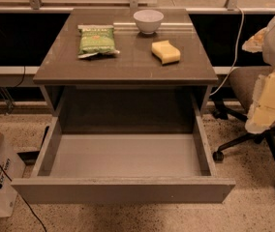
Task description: Place sponge into top drawer
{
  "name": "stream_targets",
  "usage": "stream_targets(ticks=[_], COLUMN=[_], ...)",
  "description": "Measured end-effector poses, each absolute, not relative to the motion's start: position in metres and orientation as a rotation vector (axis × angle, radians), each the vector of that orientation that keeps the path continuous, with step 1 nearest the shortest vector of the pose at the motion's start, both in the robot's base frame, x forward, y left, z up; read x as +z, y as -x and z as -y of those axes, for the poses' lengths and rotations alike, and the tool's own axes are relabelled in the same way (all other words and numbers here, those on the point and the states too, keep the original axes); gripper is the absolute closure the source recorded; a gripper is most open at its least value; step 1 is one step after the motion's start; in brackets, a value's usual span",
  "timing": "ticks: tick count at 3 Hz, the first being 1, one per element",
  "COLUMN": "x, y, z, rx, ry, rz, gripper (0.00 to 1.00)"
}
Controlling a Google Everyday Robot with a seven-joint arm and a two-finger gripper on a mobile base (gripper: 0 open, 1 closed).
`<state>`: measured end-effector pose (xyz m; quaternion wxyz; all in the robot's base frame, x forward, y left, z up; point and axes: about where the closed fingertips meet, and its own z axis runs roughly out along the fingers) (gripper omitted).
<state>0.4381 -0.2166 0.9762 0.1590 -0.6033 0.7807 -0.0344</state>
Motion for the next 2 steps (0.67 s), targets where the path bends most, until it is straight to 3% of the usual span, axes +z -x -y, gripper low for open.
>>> stream_targets(ticks=[2], x=[0.976], y=[-0.469], z=[0.212], rx=[-0.037], ry=[1.648], rz=[-2.189], gripper=[0.0])
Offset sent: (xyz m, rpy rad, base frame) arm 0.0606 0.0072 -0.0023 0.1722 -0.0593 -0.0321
